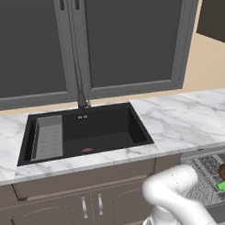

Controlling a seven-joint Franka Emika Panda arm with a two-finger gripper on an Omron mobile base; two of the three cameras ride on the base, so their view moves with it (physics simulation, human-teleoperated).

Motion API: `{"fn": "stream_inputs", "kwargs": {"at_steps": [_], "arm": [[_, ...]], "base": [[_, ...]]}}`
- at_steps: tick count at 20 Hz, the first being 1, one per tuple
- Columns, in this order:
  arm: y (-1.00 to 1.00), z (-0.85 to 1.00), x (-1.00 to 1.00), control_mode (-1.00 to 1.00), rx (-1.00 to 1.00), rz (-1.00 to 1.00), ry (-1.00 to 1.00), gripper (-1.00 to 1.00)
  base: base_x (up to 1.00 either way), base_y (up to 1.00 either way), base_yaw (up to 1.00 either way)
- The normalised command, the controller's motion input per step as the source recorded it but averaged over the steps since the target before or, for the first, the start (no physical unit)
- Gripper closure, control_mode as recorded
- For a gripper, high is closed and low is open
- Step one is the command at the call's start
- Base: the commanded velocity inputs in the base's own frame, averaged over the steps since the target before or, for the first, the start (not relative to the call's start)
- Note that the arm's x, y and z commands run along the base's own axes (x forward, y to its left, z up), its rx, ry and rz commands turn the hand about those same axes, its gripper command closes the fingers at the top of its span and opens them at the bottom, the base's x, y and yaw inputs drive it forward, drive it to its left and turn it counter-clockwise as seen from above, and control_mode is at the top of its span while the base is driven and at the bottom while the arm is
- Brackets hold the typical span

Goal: Pick up the cup and bowl from the counter, place them in the dishwasher, and close the dishwasher door.

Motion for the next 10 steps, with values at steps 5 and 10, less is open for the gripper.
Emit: {"fn": "stream_inputs", "kwargs": {"at_steps": [5, 10], "arm": [[0.22, -0.48, 0.0, -1.0, 0.0, -0.13, -0.19, -1.0], [-0.02, -0.45, -0.01, -1.0, 0.0, -0.06, -0.21, -1.0]], "base": [[0.0, 0.0, 0.0], [0.0, 0.0, 0.0]]}}
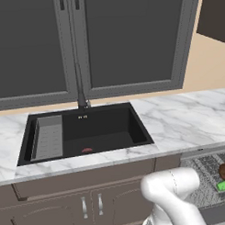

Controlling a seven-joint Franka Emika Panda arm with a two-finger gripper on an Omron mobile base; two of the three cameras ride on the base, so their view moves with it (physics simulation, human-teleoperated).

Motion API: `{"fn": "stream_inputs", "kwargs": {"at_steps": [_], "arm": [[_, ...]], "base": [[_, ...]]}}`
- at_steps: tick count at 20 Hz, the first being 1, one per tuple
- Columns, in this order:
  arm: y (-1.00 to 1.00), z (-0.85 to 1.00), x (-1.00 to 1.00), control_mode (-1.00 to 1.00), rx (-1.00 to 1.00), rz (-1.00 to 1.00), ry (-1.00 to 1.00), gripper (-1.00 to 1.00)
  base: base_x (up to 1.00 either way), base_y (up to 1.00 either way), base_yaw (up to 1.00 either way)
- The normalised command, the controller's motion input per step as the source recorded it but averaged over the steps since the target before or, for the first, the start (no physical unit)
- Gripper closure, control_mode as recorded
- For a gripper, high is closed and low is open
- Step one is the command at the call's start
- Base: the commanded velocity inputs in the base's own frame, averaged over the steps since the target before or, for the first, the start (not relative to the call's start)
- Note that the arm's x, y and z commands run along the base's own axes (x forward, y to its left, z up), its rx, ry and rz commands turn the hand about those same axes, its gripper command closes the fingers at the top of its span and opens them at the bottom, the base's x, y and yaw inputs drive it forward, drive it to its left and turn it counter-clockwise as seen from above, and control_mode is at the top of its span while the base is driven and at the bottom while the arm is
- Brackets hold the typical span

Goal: Pick up the cup and bowl from the counter, place them in the dishwasher, and close the dishwasher door.

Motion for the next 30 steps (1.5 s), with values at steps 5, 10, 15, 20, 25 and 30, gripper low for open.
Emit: {"fn": "stream_inputs", "kwargs": {"at_steps": [5, 10, 15, 20, 25, 30], "arm": [[-0.28, -0.64, -0.12, -1.0, 0.0, -0.01, -0.23, -1.0], [-0.43, -0.6, -0.14, -1.0, 0.0, 0.0, -0.23, -1.0], [-0.57, -0.53, -0.01, -1.0, 0.0, 0.0, -0.22, -1.0], [-0.51, -0.85, -0.01, -1.0, 0.0, 0.0, -0.16, -1.0], [-0.54, -1.0, -0.2, -1.0, 0.0, 0.06, -0.18, -1.0], [-0.56, -1.0, -0.57, -1.0, -0.01, 0.12, -0.23, -1.0]], "base": [[0.0, 0.0, 0.0], [0.0, 0.0, 0.0], [0.0, 0.0, 0.0], [0.0, 0.0, 0.0], [0.0, 0.0, 0.0], [0.0, 0.0, 0.0]]}}
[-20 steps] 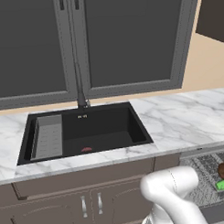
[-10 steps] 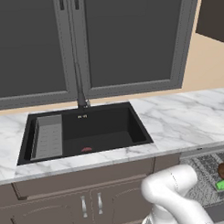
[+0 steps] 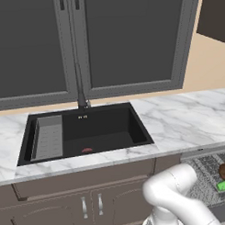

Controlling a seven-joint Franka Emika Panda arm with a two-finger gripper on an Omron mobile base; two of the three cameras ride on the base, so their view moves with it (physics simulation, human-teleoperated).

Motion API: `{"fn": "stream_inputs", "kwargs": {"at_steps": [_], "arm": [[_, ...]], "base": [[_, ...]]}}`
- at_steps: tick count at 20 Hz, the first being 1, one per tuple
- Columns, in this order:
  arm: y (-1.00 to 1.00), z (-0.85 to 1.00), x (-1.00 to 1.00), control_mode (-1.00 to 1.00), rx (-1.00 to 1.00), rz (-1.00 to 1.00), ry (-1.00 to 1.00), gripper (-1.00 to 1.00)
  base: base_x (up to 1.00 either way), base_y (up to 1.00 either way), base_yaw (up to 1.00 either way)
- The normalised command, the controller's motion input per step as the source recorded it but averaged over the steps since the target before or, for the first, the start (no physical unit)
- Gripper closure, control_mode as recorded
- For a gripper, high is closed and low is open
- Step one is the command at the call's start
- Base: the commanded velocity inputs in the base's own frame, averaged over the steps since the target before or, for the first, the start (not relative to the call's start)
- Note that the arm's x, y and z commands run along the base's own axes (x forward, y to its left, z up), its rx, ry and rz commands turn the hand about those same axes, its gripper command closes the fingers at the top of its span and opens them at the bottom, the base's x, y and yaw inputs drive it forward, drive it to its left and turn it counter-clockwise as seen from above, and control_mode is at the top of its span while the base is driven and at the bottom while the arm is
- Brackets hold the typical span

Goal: Pick up the cup and bowl from the counter, place them in the dishwasher, and close the dishwasher door.

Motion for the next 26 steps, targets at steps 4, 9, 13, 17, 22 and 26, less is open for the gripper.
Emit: {"fn": "stream_inputs", "kwargs": {"at_steps": [4, 9, 13, 17, 22, 26], "arm": [[-0.49, -1.0, -0.53, -1.0, -0.02, 0.13, -0.24, -1.0], [-0.3, -0.95, -0.08, -1.0, -0.06, 0.07, -0.25, -1.0], [-0.15, -0.98, 0.0, -1.0, -0.13, 0.01, -0.28, -1.0], [-0.13, -1.0, 0.0, -1.0, -0.15, 0.0, -0.31, -1.0], [-0.15, -0.96, 0.16, -1.0, -0.12, 0.0, -0.31, -1.0], [-0.09, -0.76, 0.5, -1.0, -0.09, 0.0, -0.29, -1.0]], "base": [[0.0, 0.0, 0.0], [0.0, 0.0, 0.0], [0.0, 0.0, 0.0], [0.0, 0.0, 0.0], [0.0, 0.0, 0.0], [0.0, 0.0, 0.0]]}}
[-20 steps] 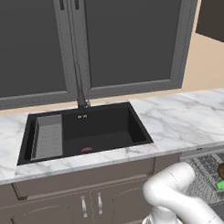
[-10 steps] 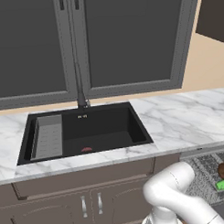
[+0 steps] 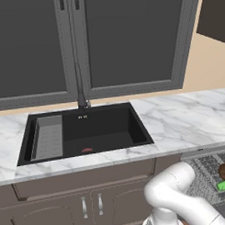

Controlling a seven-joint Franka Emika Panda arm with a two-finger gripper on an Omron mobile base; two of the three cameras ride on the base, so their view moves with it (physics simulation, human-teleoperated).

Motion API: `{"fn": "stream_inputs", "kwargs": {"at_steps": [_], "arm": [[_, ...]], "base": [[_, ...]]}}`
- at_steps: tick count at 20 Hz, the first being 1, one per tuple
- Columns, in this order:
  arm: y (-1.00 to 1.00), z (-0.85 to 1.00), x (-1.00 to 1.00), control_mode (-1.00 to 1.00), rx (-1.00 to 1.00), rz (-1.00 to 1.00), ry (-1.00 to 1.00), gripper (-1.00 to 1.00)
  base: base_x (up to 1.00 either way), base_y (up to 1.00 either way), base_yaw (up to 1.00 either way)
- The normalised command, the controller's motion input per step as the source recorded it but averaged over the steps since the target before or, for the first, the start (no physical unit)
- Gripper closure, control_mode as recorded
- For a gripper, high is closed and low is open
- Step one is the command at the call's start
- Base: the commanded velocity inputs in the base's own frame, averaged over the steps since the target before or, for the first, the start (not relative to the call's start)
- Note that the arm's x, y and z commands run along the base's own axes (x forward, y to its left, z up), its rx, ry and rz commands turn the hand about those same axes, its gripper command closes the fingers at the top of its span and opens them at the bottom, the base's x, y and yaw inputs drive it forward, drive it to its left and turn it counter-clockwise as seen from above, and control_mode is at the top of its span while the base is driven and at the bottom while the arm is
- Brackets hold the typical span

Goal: Pick up the cup and bowl from the counter, place them in the dishwasher, and close the dishwasher door.

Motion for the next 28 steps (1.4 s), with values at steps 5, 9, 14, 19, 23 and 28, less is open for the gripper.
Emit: {"fn": "stream_inputs", "kwargs": {"at_steps": [5, 9, 14, 19, 23, 28], "arm": [[0.0, -0.7, 0.58, -1.0, -0.07, 0.01, -0.29, -1.0], [0.0, -0.68, 0.58, -1.0, -0.12, 0.0, -0.3, -1.0], [0.0, -0.71, 0.49, -1.0, -0.14, 0.0, -0.33, -1.0], [-0.01, -0.71, 0.53, -1.0, -0.17, 0.0, -0.34, -1.0], [-0.02, -0.74, 0.6, -1.0, -0.2, 0.0, -0.34, -1.0], [-0.02, -0.77, 0.58, -1.0, -0.21, 0.0, -0.35, -1.0]], "base": [[0.0, 0.0, 0.0], [0.0, 0.0, 0.0], [0.0, 0.0, 0.0], [0.0, 0.0, 0.0], [0.0, 0.0, 0.0], [0.0, 0.0, 0.0]]}}
